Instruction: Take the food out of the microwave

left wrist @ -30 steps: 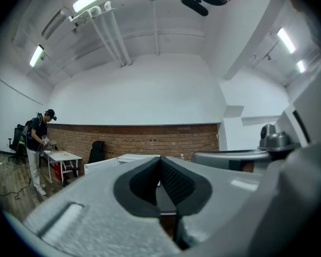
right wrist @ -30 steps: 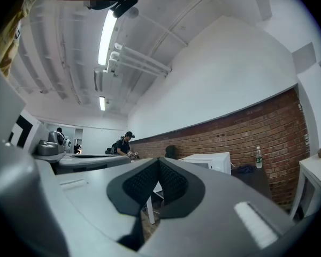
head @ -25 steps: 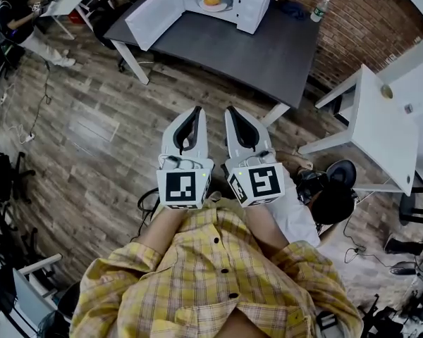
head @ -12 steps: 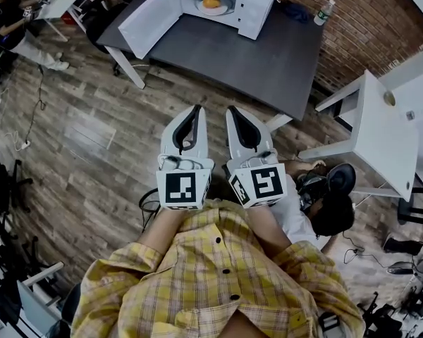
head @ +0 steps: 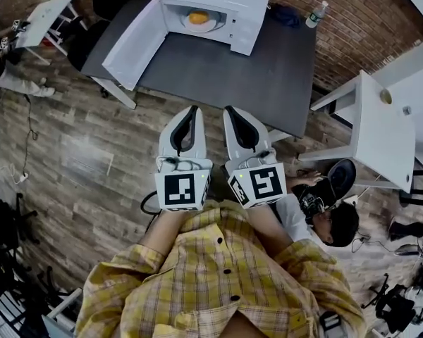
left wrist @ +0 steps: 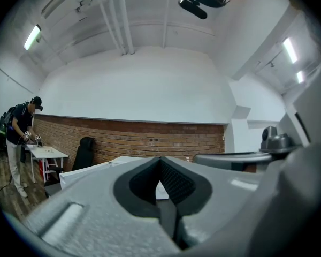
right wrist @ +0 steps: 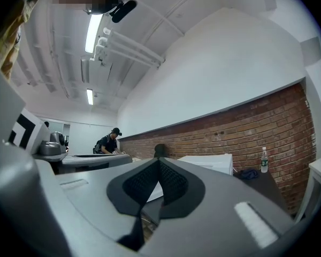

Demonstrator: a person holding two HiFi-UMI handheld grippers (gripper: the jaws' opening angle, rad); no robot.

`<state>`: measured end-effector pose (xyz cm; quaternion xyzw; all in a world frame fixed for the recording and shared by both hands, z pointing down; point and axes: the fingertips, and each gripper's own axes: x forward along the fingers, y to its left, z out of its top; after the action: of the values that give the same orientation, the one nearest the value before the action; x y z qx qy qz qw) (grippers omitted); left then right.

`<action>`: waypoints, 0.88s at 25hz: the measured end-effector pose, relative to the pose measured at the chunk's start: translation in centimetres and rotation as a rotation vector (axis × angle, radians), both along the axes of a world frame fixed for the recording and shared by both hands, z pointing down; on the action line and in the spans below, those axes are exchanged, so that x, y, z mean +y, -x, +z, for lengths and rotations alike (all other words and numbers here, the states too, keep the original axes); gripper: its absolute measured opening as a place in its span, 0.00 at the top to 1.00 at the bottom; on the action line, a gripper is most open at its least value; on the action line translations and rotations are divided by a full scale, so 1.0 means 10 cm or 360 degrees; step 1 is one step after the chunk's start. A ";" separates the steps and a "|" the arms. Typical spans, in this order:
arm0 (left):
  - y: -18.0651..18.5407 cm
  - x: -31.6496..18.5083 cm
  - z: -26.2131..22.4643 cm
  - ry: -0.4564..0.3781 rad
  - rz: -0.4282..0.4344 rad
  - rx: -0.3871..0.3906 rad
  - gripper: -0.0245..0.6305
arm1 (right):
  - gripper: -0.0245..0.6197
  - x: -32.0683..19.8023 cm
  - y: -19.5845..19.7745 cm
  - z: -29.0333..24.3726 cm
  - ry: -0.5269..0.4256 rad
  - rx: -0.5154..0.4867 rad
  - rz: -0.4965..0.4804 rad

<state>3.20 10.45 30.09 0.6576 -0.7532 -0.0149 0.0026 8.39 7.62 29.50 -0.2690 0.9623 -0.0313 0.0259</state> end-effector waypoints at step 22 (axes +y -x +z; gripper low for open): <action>1.23 -1.30 0.06 0.0042 0.0265 0.0033 0.96 | 0.95 -1.27 1.16 0.05 0.0059 0.0022 0.0313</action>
<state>-9.07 -2.54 30.70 0.7177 -0.6959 -0.0116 0.0202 -3.24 -5.10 30.04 -0.3627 0.9307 -0.0446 0.0172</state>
